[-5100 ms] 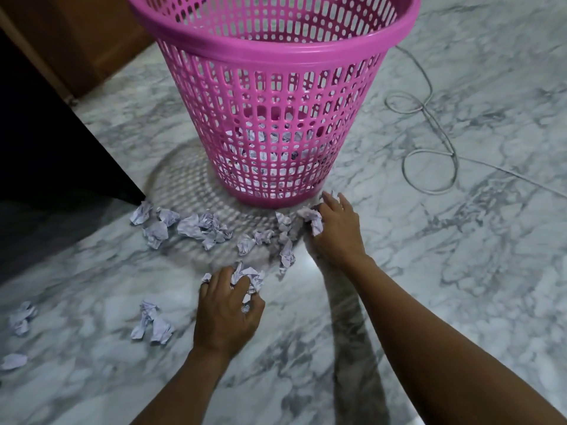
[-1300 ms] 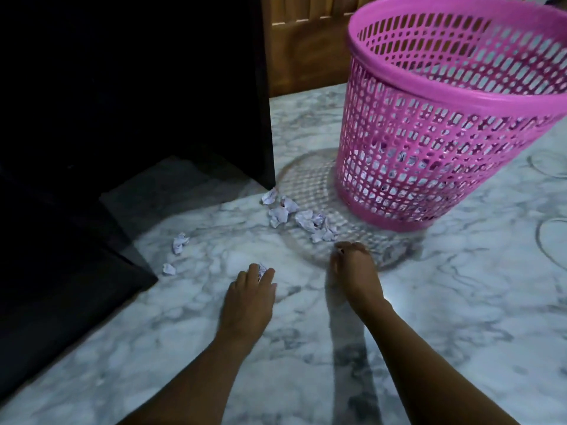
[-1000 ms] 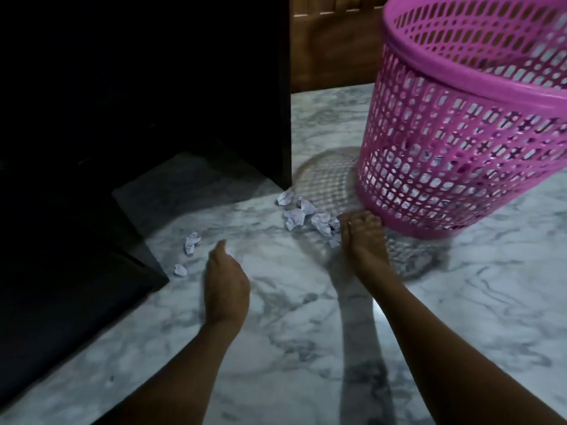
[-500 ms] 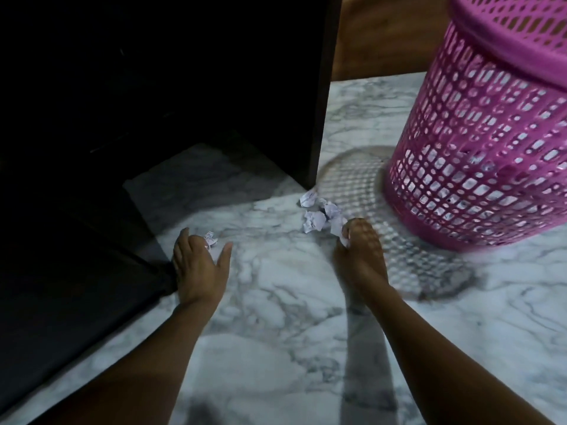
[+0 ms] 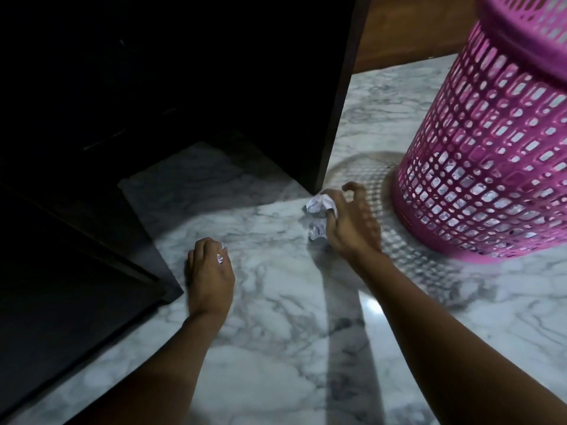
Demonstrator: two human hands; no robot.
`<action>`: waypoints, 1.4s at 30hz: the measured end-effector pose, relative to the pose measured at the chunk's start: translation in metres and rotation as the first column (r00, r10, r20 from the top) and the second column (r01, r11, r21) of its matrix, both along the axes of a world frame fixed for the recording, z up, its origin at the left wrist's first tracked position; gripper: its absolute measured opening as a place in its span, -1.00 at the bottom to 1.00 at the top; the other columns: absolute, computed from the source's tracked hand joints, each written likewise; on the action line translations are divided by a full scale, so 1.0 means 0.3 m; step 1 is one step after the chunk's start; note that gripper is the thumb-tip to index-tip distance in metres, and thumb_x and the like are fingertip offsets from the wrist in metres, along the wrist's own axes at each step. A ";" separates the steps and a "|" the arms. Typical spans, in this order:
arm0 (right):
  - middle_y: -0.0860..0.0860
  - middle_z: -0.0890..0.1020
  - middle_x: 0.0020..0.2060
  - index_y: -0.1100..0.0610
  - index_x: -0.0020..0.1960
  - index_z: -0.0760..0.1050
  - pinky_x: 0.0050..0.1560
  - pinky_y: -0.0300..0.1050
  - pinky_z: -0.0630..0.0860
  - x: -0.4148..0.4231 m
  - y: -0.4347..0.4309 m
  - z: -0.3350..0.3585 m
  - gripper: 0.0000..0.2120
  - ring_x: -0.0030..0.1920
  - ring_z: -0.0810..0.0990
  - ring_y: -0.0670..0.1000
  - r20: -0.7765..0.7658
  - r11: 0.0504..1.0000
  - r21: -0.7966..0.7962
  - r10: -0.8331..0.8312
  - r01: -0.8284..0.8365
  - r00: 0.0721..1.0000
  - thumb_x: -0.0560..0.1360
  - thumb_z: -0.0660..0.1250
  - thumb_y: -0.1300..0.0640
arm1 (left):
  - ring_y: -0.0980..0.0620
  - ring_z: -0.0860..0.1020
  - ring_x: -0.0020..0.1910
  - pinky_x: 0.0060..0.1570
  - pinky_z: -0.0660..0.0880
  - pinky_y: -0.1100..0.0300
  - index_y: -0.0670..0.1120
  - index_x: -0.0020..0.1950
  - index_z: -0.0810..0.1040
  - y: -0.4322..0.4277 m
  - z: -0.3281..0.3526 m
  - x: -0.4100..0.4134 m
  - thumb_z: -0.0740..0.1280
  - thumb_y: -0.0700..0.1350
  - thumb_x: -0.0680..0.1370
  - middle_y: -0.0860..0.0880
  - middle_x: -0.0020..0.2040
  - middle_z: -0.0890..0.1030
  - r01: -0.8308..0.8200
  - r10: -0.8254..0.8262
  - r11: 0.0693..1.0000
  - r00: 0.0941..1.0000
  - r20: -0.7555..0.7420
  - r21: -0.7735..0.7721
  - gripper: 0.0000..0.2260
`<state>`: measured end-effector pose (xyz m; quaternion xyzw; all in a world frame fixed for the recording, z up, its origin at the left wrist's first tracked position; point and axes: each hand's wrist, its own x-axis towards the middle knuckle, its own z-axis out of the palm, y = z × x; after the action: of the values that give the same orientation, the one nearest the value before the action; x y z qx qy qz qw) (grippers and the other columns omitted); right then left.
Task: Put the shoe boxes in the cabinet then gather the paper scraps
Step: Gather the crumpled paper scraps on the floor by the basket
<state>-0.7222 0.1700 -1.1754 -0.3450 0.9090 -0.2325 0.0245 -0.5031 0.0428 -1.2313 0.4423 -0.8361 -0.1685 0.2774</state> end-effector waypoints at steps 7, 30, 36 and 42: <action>0.12 0.47 0.28 0.00 0.35 0.45 -0.01 0.07 0.47 0.085 -0.064 -0.091 -0.56 0.12 0.45 0.27 -0.084 0.974 0.216 -0.042 0.060 0.996 0.55 0.17 -0.16 | -0.23 0.51 -0.25 -0.22 0.51 -0.09 -0.13 -0.14 0.36 -0.009 0.000 0.000 0.24 -0.20 0.60 -0.17 -0.25 0.51 -0.025 0.029 0.995 0.999 -0.040 0.100 -0.87; -0.07 0.63 -0.23 -0.09 0.06 0.54 -0.12 -0.08 0.53 0.108 0.195 -0.006 -0.80 -0.21 0.60 -0.02 0.423 0.969 -0.246 0.098 0.010 0.901 0.45 0.41 0.05 | -0.18 0.54 0.13 -0.05 0.41 0.12 -0.05 0.03 0.48 0.036 0.177 -0.626 0.31 0.03 0.57 -0.14 0.16 0.59 0.255 -0.411 0.858 0.862 0.298 0.447 -0.83; 0.10 0.66 0.14 -0.07 0.47 0.34 0.05 0.00 0.52 0.226 0.092 -0.022 -0.46 0.11 0.62 0.17 0.314 0.934 0.109 0.293 -0.341 0.903 0.53 0.34 -0.13 | -0.22 0.54 0.04 -0.13 0.36 0.14 -0.13 0.01 0.46 0.013 0.163 -0.554 0.23 -0.10 0.59 -0.21 0.08 0.59 0.295 -0.422 0.863 0.868 0.262 0.411 -0.89; 0.08 0.67 0.08 -0.02 0.17 0.57 0.00 -0.04 0.48 0.268 0.019 -0.041 -0.75 0.07 0.62 0.18 0.190 0.956 0.185 0.193 -0.228 0.963 0.57 0.27 -0.09 | -0.05 0.55 0.04 0.02 0.40 0.21 -0.17 0.08 0.45 -0.043 0.156 -0.435 0.41 -0.07 0.52 -0.06 0.01 0.57 0.255 -0.426 0.798 0.880 0.211 0.546 -0.75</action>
<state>-0.6418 0.1757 -1.1875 -0.4145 0.8807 -0.1622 0.1623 -0.6335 0.0299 -1.1845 0.3604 -0.8631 -0.3531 -0.0238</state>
